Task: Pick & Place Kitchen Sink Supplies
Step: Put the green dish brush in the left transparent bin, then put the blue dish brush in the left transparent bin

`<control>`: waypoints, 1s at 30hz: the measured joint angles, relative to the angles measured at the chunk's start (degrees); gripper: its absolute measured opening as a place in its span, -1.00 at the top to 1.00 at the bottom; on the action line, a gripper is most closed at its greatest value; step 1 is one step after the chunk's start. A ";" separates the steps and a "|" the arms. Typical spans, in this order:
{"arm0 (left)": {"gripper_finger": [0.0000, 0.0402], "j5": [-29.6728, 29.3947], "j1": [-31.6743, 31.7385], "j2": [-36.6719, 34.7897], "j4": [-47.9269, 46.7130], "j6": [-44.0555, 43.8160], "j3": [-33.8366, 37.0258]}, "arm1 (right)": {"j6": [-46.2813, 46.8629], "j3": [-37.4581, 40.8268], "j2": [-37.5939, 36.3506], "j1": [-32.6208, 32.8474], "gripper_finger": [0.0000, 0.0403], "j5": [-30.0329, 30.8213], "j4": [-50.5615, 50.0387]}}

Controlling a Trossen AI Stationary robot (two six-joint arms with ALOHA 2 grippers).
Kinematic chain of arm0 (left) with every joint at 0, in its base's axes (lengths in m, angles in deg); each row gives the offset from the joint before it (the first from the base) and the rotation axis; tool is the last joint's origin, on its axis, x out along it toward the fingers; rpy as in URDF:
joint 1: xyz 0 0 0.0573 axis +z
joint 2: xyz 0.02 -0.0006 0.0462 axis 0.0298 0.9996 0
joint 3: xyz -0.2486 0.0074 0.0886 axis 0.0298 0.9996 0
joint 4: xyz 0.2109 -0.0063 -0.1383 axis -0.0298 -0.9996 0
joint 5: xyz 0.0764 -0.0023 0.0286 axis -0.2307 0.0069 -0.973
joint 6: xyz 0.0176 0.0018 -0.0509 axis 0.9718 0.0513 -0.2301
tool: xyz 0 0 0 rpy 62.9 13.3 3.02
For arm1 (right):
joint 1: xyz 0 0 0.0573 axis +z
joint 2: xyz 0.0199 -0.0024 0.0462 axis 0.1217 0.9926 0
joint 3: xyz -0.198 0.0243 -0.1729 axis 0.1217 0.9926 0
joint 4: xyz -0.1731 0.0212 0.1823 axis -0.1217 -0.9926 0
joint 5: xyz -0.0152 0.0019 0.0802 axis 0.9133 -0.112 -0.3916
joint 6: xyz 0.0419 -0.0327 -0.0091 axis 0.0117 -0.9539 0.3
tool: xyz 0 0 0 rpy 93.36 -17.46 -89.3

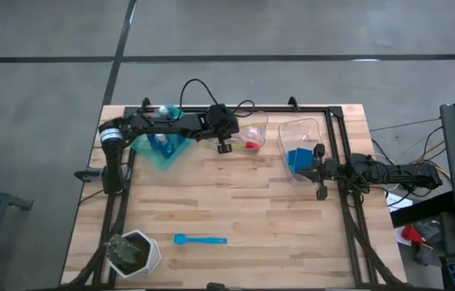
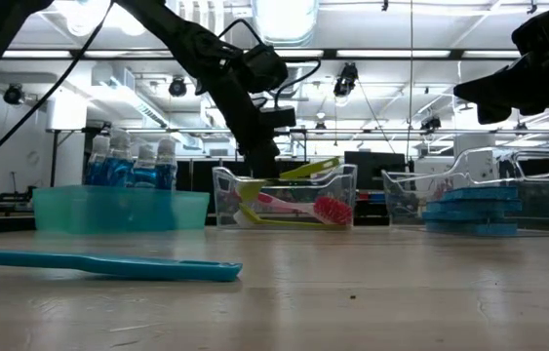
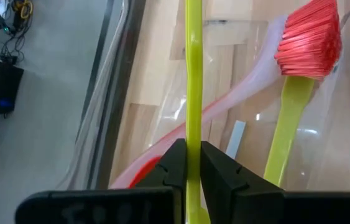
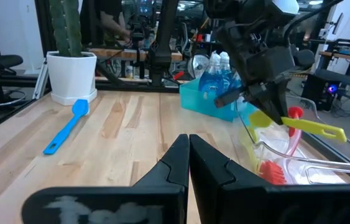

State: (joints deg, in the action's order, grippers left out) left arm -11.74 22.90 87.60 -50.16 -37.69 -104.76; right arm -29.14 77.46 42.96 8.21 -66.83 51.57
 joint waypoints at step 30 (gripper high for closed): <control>0.72 -0.50 -3.34 -3.45 -11.81 -10.43 -3.39 | 0.00 0.00 -0.02 0.02 0.96 0.02 -0.02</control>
State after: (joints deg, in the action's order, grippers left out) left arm -12.23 19.56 84.15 -61.97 -48.11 -108.15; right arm -29.14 77.46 42.94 8.22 -66.81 51.55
